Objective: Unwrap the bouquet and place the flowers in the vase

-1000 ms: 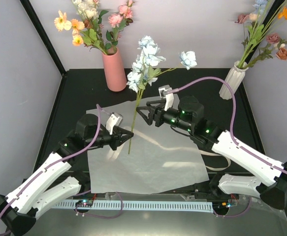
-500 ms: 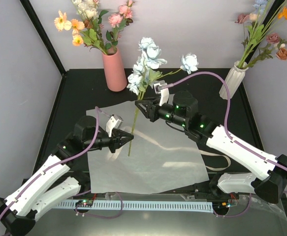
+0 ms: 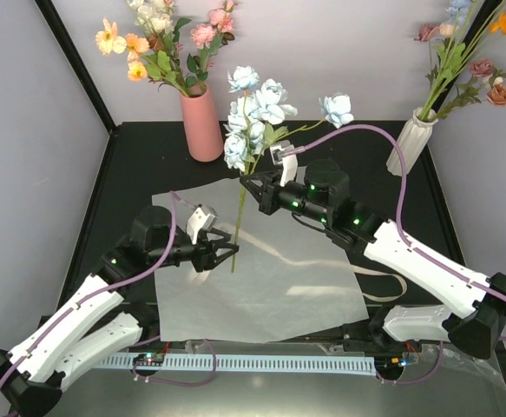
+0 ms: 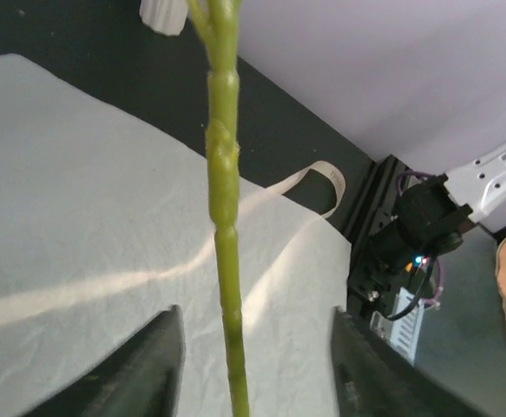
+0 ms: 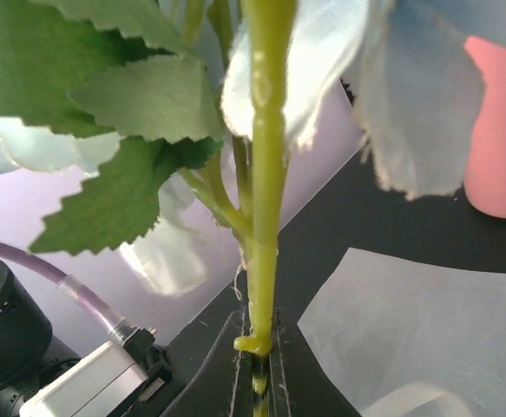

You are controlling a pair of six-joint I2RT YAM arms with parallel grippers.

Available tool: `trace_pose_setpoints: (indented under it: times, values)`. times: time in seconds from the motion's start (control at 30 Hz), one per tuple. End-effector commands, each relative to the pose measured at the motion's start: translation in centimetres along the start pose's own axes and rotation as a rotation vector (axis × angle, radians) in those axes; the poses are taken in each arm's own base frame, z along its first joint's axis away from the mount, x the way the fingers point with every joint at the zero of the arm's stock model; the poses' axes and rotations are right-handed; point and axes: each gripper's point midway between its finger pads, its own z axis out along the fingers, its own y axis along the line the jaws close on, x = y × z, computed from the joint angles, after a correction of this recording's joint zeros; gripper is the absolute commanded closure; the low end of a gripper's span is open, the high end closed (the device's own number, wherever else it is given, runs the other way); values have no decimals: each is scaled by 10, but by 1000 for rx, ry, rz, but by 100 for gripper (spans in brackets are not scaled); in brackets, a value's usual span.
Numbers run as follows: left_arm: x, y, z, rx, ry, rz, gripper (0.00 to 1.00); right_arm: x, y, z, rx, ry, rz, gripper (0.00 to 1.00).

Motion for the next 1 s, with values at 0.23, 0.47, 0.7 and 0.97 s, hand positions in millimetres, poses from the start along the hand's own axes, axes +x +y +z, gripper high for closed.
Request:
trace_pose_setpoints:
  times: [0.23,0.47,0.7,0.97]
  values:
    - [13,24,-24,-208,0,-61,1,-89,-16,-59,284,-245,-348,99]
    - [14,42,-51,-362,-105,-136,1,-167,-56,-126,509,-401,-505,99]
    - [18,54,-62,-432,-181,-126,1,-236,-117,-197,816,-524,-615,99]
    - [22,60,-63,-464,-166,-134,1,-309,-187,-264,1066,-630,-616,99]
